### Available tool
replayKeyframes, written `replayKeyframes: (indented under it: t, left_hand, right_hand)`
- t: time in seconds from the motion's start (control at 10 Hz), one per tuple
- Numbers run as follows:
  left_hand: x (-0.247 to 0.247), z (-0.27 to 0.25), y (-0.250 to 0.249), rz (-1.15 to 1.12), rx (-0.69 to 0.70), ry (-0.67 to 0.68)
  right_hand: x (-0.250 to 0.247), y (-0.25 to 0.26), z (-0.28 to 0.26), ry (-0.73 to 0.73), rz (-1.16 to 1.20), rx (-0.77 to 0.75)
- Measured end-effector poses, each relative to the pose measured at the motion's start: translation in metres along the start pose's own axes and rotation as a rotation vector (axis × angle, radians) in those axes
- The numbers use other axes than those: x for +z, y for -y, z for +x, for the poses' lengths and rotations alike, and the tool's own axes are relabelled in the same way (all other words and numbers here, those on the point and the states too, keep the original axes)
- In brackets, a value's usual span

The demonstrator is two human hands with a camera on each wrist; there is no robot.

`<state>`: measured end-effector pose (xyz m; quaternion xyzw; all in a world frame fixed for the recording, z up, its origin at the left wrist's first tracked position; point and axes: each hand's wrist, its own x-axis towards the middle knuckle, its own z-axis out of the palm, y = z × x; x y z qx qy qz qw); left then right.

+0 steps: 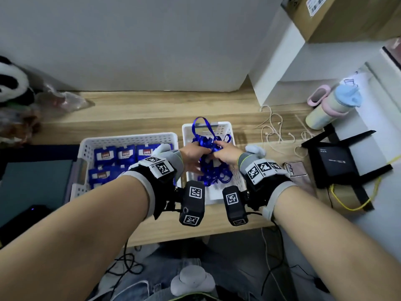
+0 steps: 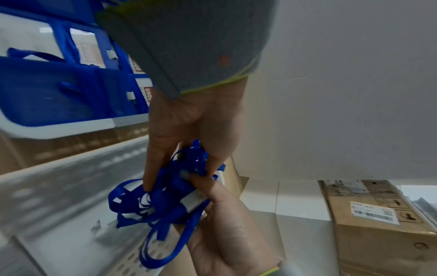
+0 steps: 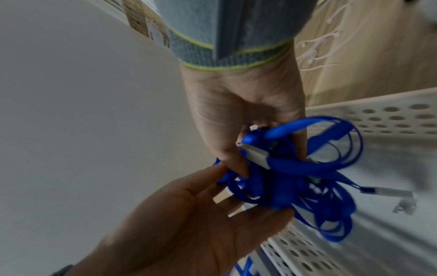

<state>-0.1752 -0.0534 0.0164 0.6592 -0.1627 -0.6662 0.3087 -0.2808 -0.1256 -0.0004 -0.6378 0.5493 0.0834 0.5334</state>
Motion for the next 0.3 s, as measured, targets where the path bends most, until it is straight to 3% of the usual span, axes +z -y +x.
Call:
replayKeyframes:
  t: [0.2,0.3]
  left_hand:
    - [0.000,0.009,0.012,0.051,-0.086,-0.076]
    - [-0.004,0.016,0.013,0.026,-0.030,-0.147]
  right_hand:
    - [-0.013,-0.007,0.001,0.075,-0.139,0.108]
    - [-0.017,-0.009,0.015,-0.060,-0.010,0.092]
